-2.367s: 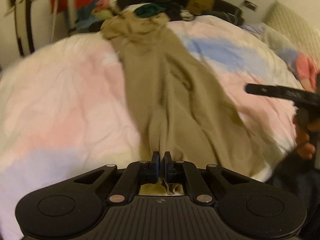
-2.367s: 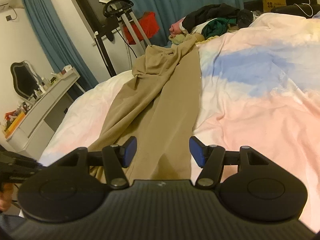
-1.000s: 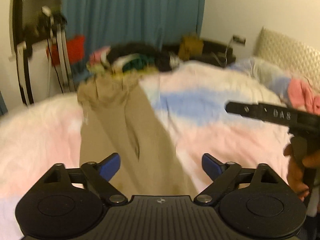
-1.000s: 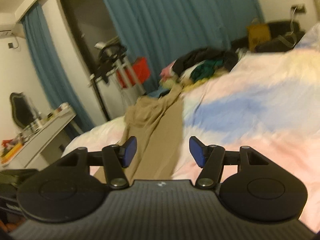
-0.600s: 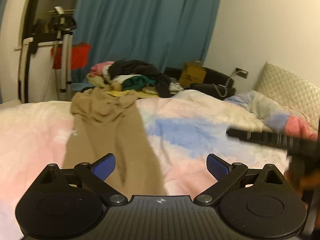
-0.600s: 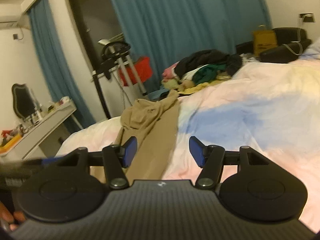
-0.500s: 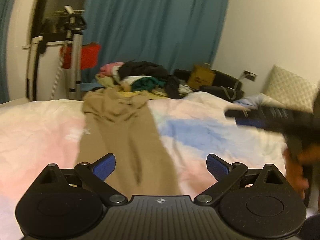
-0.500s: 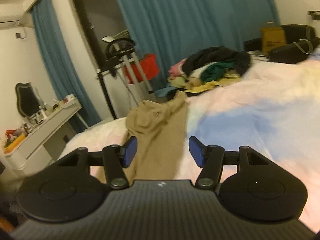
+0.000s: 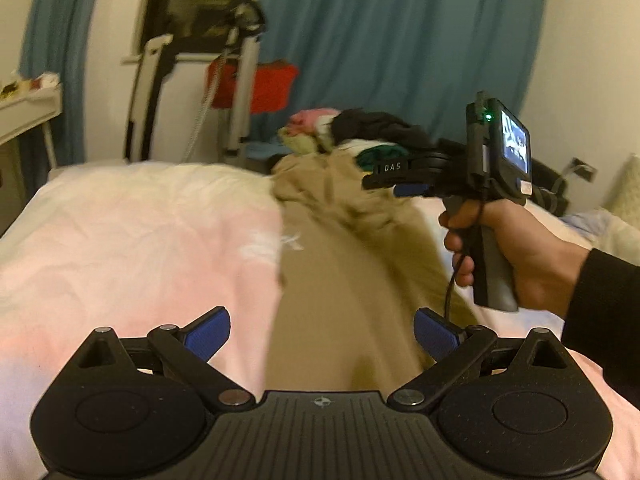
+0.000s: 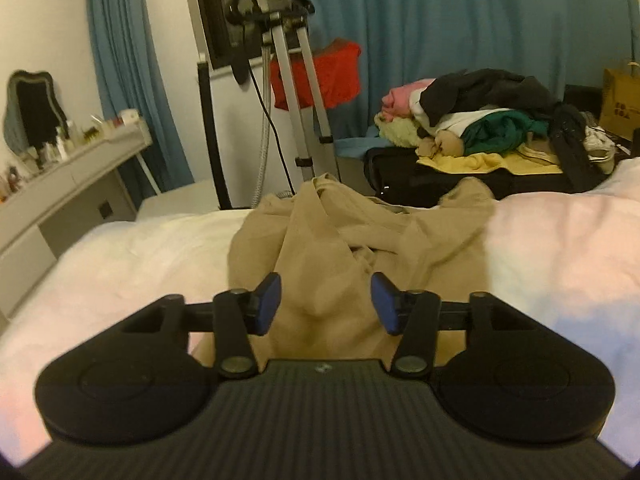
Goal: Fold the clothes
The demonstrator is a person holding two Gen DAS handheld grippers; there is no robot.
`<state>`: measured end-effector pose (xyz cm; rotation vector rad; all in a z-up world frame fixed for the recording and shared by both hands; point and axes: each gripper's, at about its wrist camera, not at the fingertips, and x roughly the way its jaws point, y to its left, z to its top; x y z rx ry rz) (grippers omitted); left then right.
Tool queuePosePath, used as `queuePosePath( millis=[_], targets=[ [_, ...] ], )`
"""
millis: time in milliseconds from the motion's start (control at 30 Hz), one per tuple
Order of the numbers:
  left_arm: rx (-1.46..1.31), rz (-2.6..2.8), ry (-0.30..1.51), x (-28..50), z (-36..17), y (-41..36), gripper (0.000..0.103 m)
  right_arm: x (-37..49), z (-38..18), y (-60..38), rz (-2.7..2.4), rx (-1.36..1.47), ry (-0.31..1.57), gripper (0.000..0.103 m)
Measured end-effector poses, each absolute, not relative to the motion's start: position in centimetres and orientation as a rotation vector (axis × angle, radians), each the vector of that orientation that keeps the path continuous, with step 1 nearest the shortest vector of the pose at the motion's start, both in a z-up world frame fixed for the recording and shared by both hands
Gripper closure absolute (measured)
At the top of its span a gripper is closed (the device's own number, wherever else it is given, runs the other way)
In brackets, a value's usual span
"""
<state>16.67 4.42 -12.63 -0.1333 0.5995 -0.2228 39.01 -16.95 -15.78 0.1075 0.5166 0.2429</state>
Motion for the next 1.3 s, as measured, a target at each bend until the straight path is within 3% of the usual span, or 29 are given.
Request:
queuePosePath(
  millis=[300, 367, 433, 700, 900, 967, 1033, 1300],
  targets=[
    [-0.163, -0.167, 0.666, 19.5, -14.4, 5.9, 0.004, 46.1, -19.0, -16.5, 0.182, 0.139, 0.533, 0.053],
    [-0.16, -0.16, 0.673, 19.8, -14.6, 6.0, 0.004, 46.5, -19.6, -16.3, 0.218, 0.137, 0.544, 0.066],
    [-0.156, -0.153, 0.681, 20.1, -14.8, 6.1, 0.004, 46.7, -20.2, -15.8, 0.221, 0.105, 0.563, 0.097],
    [-0.143, -0.152, 0.669, 20.3, -14.9, 5.9, 0.004, 45.1, -18.9, -18.9, 0.001, 0.192, 0.471, 0.098],
    [-0.144, -0.148, 0.669, 20.6, -14.8, 5.9, 0.004, 41.1, -16.6, -20.9, 0.041, 0.288, 0.511, 0.092],
    [-0.15, -0.148, 0.666, 20.4, -14.6, 5.9, 0.004, 38.5, -15.4, -20.9, 0.054, 0.265, 0.523, 0.078],
    [-0.15, -0.145, 0.661, 19.9, -14.3, 5.9, 0.004, 35.1, -14.2, -20.8, 0.086, 0.244, 0.508, 0.038],
    [-0.13, -0.182, 0.646, 14.7, -11.5, 5.7, 0.004, 18.2, -10.2, -21.9, 0.166, 0.277, 0.501, 0.038]
  ],
)
